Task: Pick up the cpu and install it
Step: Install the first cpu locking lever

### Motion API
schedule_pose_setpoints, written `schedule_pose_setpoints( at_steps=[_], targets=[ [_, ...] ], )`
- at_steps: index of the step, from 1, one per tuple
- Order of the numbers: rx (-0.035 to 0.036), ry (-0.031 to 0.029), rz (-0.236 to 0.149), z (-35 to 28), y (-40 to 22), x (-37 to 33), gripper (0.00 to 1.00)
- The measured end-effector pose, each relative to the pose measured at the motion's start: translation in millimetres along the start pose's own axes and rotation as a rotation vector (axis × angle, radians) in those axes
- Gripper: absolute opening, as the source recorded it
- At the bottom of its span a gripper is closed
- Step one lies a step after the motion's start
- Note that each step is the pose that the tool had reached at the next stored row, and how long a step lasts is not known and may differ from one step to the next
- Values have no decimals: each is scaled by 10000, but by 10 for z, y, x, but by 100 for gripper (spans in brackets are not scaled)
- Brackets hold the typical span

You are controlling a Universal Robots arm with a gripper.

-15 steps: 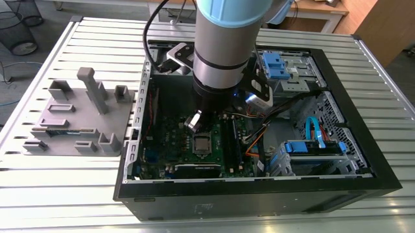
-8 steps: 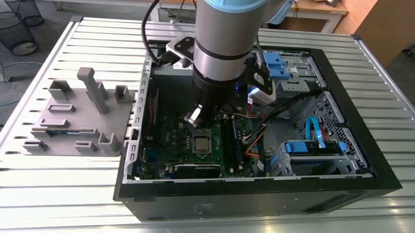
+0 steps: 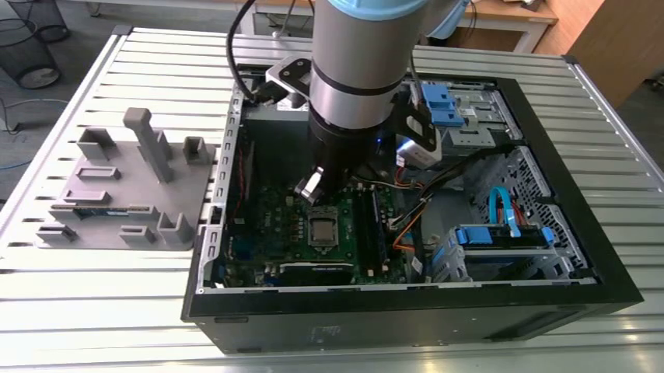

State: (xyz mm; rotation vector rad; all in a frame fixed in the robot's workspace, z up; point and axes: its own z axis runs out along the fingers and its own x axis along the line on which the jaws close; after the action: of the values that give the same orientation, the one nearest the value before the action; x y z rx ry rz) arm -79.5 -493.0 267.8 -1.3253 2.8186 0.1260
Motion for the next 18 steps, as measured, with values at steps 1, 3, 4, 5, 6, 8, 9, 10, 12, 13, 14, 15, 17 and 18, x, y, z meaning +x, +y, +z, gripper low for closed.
schedule_pose_setpoints(
  at_steps=[1,3,4,5,6,8,9,10,12,13,14,15,17,18],
  targets=[
    [0,-1,0,2,8,-9,11],
    [-1,-2,1,5,28,-33,11],
    [0,-2,1,7,41,-48,11],
    [0,-2,1,8,55,-66,11],
    [0,-2,0,11,72,-86,11],
    [-1,-4,0,15,103,-124,11],
    [0,-3,1,16,113,-136,11],
    [0,-3,1,17,120,-146,11],
    [0,-4,0,19,130,-161,11],
    [-1,-3,-1,19,131,-168,11],
    [-5,-7,-1,20,130,-177,11],
    [-14,-17,-1,20,126,-186,11],
    [-53,-64,-16,20,123,-195,11],
    [-78,-96,-28,20,122,-198,11]
  ],
)
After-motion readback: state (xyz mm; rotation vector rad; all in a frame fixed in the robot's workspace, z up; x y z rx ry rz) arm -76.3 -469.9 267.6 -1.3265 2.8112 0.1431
